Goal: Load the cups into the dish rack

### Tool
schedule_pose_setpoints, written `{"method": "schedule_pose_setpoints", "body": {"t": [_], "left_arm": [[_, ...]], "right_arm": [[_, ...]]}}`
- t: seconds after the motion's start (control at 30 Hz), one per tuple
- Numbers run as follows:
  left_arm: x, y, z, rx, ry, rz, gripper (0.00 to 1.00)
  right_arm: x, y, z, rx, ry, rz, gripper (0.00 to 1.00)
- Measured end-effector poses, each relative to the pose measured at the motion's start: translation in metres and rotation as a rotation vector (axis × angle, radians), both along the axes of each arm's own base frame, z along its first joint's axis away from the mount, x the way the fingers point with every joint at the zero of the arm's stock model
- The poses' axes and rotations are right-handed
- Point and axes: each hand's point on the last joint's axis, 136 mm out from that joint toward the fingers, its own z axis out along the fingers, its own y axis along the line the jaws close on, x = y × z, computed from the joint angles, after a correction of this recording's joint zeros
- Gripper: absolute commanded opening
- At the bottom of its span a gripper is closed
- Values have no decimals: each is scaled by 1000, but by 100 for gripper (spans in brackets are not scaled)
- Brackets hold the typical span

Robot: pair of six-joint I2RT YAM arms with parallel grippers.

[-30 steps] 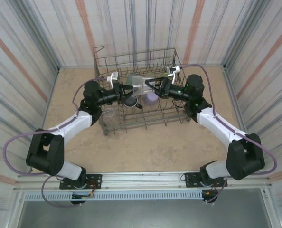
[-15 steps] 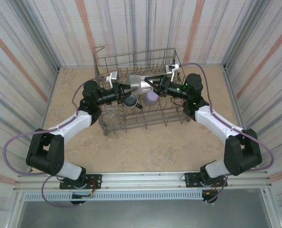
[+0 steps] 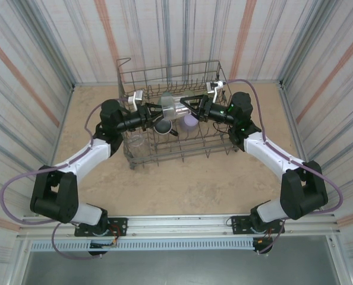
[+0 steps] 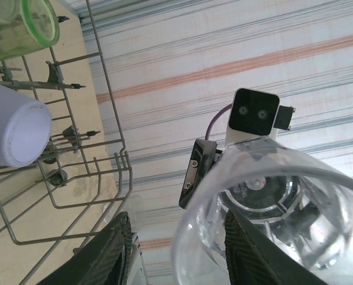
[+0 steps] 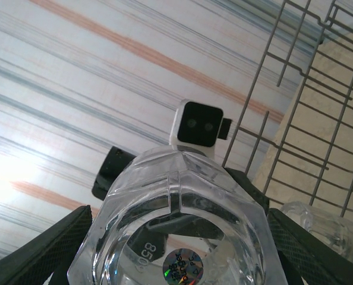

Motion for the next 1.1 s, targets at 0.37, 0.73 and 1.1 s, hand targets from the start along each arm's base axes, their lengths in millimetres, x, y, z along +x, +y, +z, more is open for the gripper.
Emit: {"method": "schedule_pose_setpoints", "body": {"t": [0.37, 0.73, 1.1], "left_arm": [[-6, 45, 17, 96, -34, 112, 72], [-6, 113, 27, 188, -19, 280, 99], [-15, 166, 22, 276, 10, 406, 99]], "right_arm": [[6, 1, 4, -25, -10, -17, 36], [14, 12, 5, -83, -32, -7, 35], [29, 34, 0, -216, -92, -5, 32]]}}
